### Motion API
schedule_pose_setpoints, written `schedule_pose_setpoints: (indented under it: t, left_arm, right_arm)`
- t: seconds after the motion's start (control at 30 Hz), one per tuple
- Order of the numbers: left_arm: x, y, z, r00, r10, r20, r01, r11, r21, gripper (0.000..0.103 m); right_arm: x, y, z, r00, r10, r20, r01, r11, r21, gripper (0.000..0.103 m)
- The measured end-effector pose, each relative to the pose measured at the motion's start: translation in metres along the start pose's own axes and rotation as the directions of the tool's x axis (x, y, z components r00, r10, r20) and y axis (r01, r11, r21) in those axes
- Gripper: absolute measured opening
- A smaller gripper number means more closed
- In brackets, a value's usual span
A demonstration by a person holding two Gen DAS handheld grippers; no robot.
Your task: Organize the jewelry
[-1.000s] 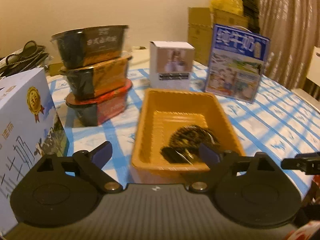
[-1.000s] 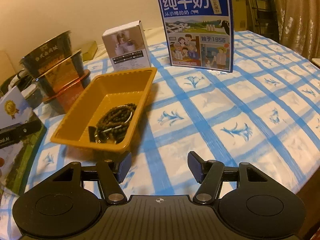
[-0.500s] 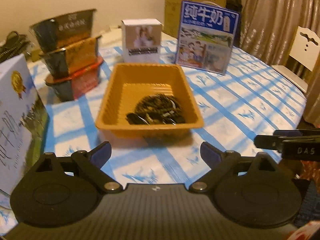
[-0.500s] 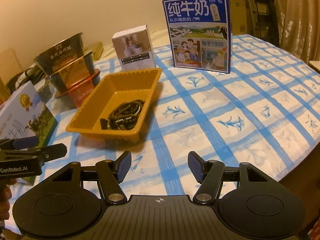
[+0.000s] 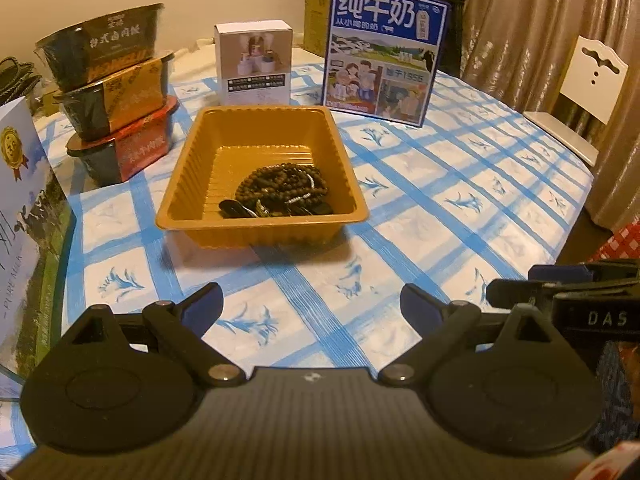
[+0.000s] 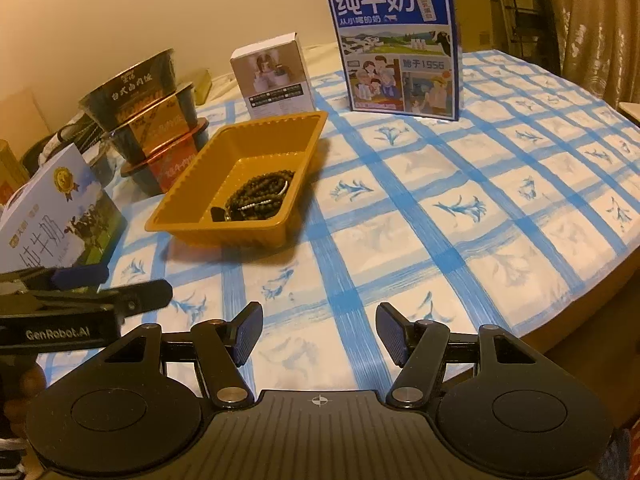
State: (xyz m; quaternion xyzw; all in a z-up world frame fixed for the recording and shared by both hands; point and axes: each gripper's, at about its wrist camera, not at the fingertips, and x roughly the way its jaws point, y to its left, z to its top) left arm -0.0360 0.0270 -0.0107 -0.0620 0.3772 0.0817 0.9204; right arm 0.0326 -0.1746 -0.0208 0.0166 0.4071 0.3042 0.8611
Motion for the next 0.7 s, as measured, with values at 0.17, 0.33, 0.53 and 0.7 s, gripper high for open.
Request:
schedule_pose_setpoints:
  t: [0.17,0.33,0.53,0.7]
  left_arm:
    - [-0.0006,-0.0026,-0.0014,1.0,0.0,0.002,0.0,1.0,0.014,0.095]
    - [-0.0016,-0.0033,-0.0014,1.0,-0.006,-0.001,0.006,1.0,0.017,0.095]
    - [-0.0018,-0.0046,-0.0014,1.0,-0.005,-0.002,0.006,1.0,0.022,0.095]
    - [-0.0018,-0.0046,-0.0013,1.0,-0.008,-0.003,0.008,1.0,0.022,0.095]
  right_arm:
    - [-0.0013,0.0003,-0.0012,1.0,-0.001,0.0,0.001,1.0,-0.002,0.063]
    - [-0.0018,0.0014,-0.0027,1.0,-0.001,-0.001,0.001,1.0,-0.002,0.063]
    - [-0.0017,0.0011,-0.0029,1.0,-0.002,-0.002,0.002,1.0,0.0,0.063]
    - [-0.0015,0.0005,-0.0029,1.0,-0.002,-0.003,0.002,1.0,0.003,0.063]
